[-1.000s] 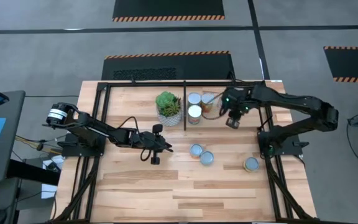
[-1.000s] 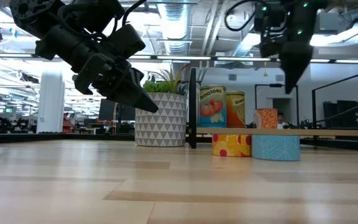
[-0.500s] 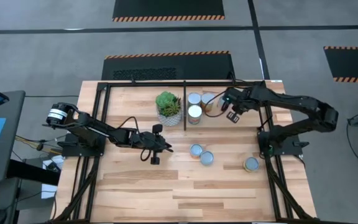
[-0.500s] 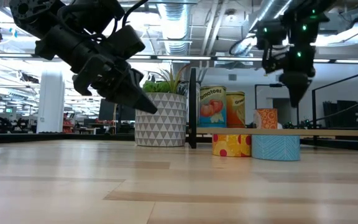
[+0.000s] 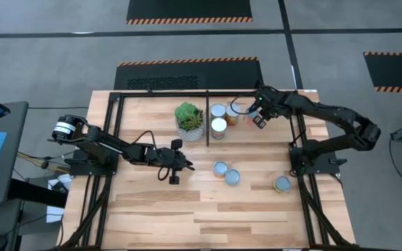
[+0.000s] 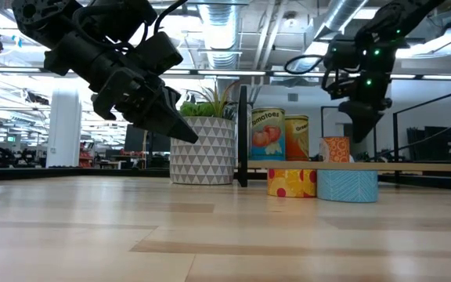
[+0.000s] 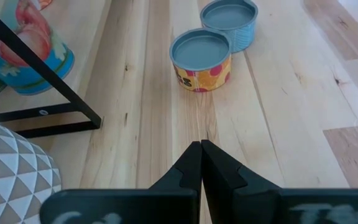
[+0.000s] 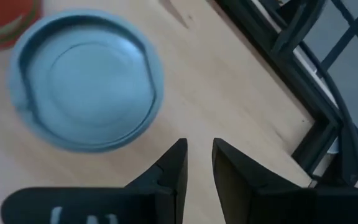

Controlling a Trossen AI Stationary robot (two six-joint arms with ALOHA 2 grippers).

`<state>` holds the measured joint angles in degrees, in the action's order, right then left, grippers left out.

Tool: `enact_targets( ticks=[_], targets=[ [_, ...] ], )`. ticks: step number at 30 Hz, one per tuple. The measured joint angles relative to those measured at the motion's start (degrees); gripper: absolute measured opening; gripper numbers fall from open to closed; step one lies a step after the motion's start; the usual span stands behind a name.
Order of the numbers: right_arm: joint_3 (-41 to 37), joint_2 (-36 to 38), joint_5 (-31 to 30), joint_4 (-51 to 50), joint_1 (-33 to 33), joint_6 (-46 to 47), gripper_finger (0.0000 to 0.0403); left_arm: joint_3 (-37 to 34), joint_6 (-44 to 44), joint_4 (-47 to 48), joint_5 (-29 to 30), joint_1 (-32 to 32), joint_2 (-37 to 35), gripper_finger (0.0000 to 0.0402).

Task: Pick and place cans onto a shelf
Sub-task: Put the canned meatballs on the shelf

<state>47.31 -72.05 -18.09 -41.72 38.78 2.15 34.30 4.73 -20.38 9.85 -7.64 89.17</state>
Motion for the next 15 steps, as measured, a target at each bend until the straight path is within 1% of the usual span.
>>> enact_targets(
  ticks=[5,15],
  targets=[
    [0.0,-0.4,0.1,2.0,0.4,-0.6,0.0097,0.0,0.0,-0.1,0.0,0.0,0.0,0.0],
    [0.0,-0.4,2.0,3.4,-1.8,-0.7,0.0097,0.0,0.0,-0.1,0.0,0.0,0.0,0.0]
  ],
)
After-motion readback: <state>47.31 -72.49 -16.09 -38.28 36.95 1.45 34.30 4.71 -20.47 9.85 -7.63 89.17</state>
